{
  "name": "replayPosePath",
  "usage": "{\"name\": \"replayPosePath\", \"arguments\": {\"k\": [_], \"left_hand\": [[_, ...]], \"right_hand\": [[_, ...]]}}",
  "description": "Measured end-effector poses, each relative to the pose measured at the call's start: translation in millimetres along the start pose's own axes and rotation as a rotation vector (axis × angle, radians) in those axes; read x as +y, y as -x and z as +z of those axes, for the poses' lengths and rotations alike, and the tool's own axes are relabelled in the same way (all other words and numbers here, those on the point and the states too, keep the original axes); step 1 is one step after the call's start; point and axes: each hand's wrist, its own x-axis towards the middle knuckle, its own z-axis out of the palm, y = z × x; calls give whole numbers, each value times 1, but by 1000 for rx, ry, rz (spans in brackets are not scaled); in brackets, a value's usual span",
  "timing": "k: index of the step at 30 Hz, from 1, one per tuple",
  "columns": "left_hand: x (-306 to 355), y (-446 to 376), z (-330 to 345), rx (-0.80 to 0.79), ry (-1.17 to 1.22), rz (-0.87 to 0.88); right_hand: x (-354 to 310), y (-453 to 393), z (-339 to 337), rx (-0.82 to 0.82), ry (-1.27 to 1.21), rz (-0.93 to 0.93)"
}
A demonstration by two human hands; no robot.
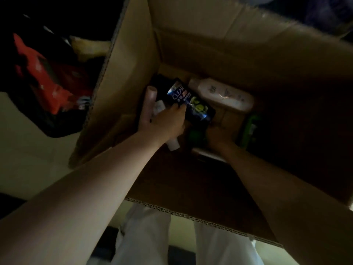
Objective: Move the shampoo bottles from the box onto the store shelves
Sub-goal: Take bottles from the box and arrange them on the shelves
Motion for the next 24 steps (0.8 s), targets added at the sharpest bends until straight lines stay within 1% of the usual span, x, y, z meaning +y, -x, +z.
{"name": "replayPosePath", "arguments": {"k": [2,3,4,5,6,7,8,9,10,11,12,13,14,15,16,17,18,19,20,21,22,24], "left_hand": [[-1,-2,10,-4,65,-30],[-3,-2,14,-24,114,-60],[-3,1,15,-48,189,-93],[-3,3,14,-83,275,-124],[-1,5,11,-141,368,-152],[3,6,6,-209,470,-178],[8,8,0,-265,588,-174],[16,10,-6,-300,702,-142],[25,12,-13,-297,800,-101],[32,11,-17,-251,881,-76],[37,11,-20,-171,931,-57],[40,10,-22,-95,938,-44],[43,10,-24,-28,889,-26],[45,10,-26,33,767,-22],[45,9,-26,91,597,-21],[46,9,-26,139,445,-24],[46,8,-24,180,355,-20],[48,8,-23,203,334,-15],[50,7,-22,218,351,-5],[52,4,-21,218,378,0],[53,1,-20,214,392,5],[53,-6,-18,198,370,24]], "right_hand": [[3,-1,1,-77,66,-42],[5,3,0,-84,74,-47],[6,7,-4,-68,59,-44],[7,13,-11,-49,-27,-31],[9,21,-22,-52,-210,-3],[13,27,-34,-71,-477,13],[14,34,-50,-111,-755,-9],[15,41,-66,-165,-957,-59],[14,51,-80,-235,-1105,-108],[13,57,-89,-302,-1204,-142],[13,60,-95,-349,-1263,-161],[14,63,-99,-358,-1284,-159],[14,66,-100,-307,-1310,-141],[16,69,-100,-195,-1333,-92],[18,70,-97,-33,-1338,-6],[23,69,-92,159,-1268,95],[28,65,-85,329,-1062,207],[34,61,-77,381,-809,317],[41,55,-68,349,-631,410],[48,47,-58,272,-572,506],[54,38,-49,189,-618,591],[62,19,-33,114,-817,691]]}}
